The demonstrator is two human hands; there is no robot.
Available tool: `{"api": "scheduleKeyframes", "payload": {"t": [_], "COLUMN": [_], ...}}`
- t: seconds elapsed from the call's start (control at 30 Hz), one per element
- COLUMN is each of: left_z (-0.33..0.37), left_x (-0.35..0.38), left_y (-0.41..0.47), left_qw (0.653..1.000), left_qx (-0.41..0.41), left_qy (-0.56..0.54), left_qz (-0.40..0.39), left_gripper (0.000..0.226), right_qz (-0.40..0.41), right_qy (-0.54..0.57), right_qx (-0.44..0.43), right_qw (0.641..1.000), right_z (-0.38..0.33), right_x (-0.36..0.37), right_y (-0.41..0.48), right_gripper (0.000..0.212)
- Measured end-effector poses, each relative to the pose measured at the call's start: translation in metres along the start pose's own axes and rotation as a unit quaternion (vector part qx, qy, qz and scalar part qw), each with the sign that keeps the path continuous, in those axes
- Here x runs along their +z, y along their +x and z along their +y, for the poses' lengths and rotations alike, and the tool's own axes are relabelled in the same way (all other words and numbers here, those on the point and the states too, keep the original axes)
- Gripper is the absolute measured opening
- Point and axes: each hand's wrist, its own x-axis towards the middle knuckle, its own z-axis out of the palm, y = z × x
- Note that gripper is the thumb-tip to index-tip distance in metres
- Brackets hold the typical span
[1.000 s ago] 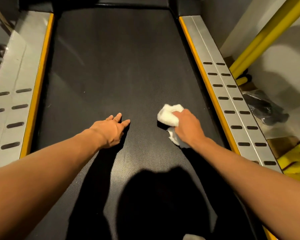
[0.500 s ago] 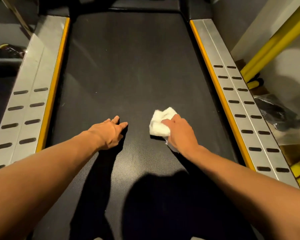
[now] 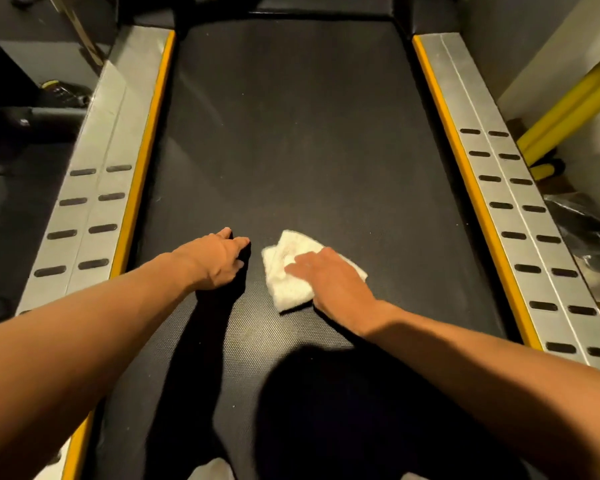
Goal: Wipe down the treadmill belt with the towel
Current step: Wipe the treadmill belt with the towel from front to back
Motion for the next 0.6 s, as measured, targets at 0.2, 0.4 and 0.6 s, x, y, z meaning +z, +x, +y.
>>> {"api": "scheduleKeyframes", "payload": {"t": [0.2,0.4,0.6], "left_z": [-0.023,-0.046,-0.066], "left_x": [0.003,0.005,0.020], "left_y": [-0.013,-0.031,-0.053], "left_qw": [1.000,0.999,0.997], "left_qx": [-0.020,-0.043,-0.070], "left_qy": [0.004,0.000,0.029], "left_qz": [-0.007,-0.008,-0.006], "left_gripper": [0.056,0.057,0.063], "right_qz": [-0.024,0.028,-0.084], "right_qy": [-0.004,0.056,0.084], "right_qx": [0.024,0.068,-0.144], "right_qw": [0.999,0.996,0.982], "right_z": [-0.018,-0.009,-0.053], "right_x": [-0.004,-0.007,0.029], "right_y": [0.042,0.049,0.024], "right_gripper": [0.028,0.019,0.047]}}
